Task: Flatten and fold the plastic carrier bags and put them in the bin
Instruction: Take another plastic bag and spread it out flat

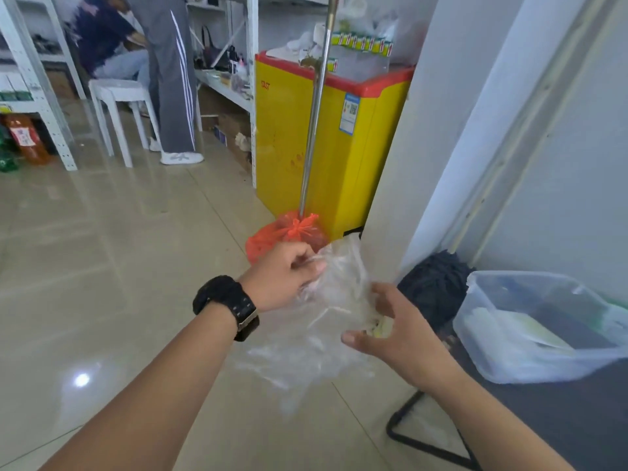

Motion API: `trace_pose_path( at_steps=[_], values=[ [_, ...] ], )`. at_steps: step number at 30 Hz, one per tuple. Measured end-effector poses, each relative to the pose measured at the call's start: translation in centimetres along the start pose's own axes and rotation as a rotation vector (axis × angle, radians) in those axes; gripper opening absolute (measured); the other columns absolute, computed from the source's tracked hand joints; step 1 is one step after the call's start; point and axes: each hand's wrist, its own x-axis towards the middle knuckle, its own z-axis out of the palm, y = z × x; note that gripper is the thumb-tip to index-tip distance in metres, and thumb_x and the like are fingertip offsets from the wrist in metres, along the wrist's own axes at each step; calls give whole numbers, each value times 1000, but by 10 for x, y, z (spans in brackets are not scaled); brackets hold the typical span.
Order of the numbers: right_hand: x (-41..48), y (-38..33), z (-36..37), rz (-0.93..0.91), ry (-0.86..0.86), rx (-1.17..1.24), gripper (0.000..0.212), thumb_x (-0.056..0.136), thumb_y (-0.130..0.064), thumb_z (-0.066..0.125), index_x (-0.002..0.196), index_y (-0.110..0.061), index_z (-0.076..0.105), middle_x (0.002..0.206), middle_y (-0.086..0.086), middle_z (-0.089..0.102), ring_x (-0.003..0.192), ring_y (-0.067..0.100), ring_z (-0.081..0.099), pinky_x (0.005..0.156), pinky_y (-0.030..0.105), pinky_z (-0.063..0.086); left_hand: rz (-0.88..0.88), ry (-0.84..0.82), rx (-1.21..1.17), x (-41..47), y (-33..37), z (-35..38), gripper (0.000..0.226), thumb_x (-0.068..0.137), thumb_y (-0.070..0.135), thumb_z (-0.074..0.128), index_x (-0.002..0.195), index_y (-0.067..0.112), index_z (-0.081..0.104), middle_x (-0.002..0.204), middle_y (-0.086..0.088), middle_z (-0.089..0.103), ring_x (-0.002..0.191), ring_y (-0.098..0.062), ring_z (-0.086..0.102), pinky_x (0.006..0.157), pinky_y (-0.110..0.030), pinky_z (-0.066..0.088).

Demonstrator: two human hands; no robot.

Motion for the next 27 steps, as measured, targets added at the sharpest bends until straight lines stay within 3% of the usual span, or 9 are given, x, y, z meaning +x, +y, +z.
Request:
trace_pose_path(
  at_steps=[5,8,11,13,16,19,22,24,27],
  values=[
    [-33,8,-9,150,270,132,77,68,-56,81,131,-40,42,128,-18,49,115,7,53,93,30,45,-83,124,-254,-11,20,12,33,98,30,53,68,16,51,59,8,46,54,-8,45,57,-22,35],
    [-30,3,-14,92,173,179,34,78,-34,82,108,-26,66,100,-12,70,81,11,70,72,39,61,-162,244,-503,-13,27,13,28,98,25,55,72,16,60,63,10,59,50,-1,56,52,-16,42],
    [-14,8,-24,42,255,259,5,87,-7,73,82,-9,73,72,7,73,62,14,68,60,38,58,-231,286,-589,-14,26,5,20,93,20,62,75,12,58,63,5,65,54,-8,61,48,-16,45],
    [-3,12,-35,-28,331,289,12,87,-6,72,76,-11,73,71,11,71,64,14,63,61,32,52,-234,304,-489,-13,19,0,8,89,9,66,87,10,58,78,2,69,70,-14,65,54,-14,48],
    [12,21,-49,-122,333,220,15,90,-14,70,75,-17,67,75,4,70,69,9,60,71,29,49,-216,329,-267,-9,5,-8,57,81,5,74,127,24,48,127,-3,56,114,-18,55,84,-21,44],
    [15,24,-50,-227,250,-42,14,93,-21,67,80,-25,64,81,-12,69,75,3,60,74,28,52,82,237,203,-8,5,-6,79,76,37,78,141,49,34,149,16,31,139,-6,25,111,-33,21],
    [17,24,-46,-287,224,-86,10,94,-23,65,85,-25,64,85,-13,69,84,6,63,79,31,54,262,40,322,-4,1,13,43,80,46,71,122,44,62,131,25,57,129,2,45,111,-36,33],
    [23,30,-54,-258,331,-77,7,94,-25,64,87,-26,64,85,-12,70,81,11,66,78,39,56,227,34,395,-1,-4,18,8,87,36,68,92,42,71,95,27,71,96,4,64,90,-38,51],
    [31,39,-80,-169,547,10,12,92,-23,63,81,-26,62,74,-9,66,72,15,61,72,40,53,133,163,452,2,-10,8,17,91,27,61,81,39,63,78,23,69,74,-3,66,73,-40,54]
  ],
)
